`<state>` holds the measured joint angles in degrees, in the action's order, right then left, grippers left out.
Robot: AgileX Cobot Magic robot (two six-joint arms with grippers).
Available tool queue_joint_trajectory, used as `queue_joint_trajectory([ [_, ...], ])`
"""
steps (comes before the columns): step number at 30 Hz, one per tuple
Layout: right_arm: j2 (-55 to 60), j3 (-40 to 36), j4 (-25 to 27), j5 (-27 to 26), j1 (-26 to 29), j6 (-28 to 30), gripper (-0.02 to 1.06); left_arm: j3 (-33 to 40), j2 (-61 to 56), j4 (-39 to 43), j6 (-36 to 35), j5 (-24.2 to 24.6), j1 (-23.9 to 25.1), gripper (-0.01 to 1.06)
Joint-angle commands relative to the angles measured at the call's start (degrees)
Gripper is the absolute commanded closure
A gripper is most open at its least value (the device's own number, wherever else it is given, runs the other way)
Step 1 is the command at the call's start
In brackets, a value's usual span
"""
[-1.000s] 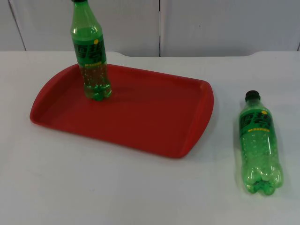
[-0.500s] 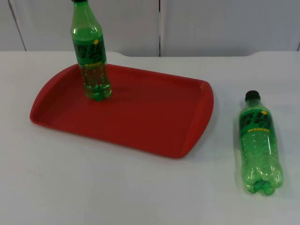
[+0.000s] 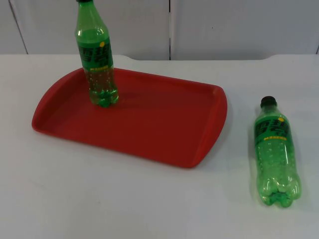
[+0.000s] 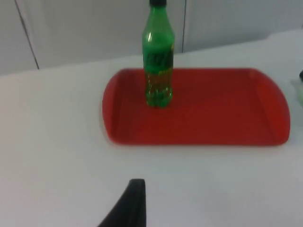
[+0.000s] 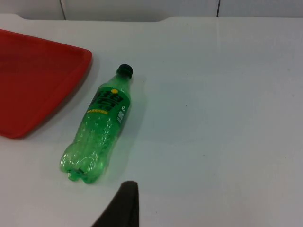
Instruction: Place the bottle upright on the tray.
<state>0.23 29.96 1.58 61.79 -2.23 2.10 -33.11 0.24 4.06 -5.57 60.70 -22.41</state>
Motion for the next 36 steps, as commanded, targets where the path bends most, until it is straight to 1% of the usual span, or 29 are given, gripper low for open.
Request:
queue_joint_trajectory([
  [1,-0.23,-0.39,0.19,-0.04,0.31,0.05,0.03,0.85,-0.24,0.1,-0.44,0.47,-0.38,0.0],
  [5,-0.23,-0.39,0.08,-0.04,0.31,0.05,0.03,2.95,-0.24,-0.24,-0.54,0.05,-0.38,0.0],
  [7,-0.23,-0.39,0.08,-0.04,0.31,0.05,0.03,4.85,-0.24,-0.5,-0.84,1.13,-0.38,0.0],
  [20,-0.23,-0.39,0.08,-0.04,0.31,0.05,0.03,4.68,-0.24,-0.71,0.97,1.02,-0.38,0.0],
  [25,-0.23,-0.39,0.08,-0.04,0.31,0.05,0.03,4.68,-0.24,-2.43,4.22,1.02,-0.38,0.0],
  [36,-0.23,-0.39,0.08,-0.04,0.31,0.05,0.03,4.68,-0.24,-2.68,4.28,0.9,-0.38,0.0],
])
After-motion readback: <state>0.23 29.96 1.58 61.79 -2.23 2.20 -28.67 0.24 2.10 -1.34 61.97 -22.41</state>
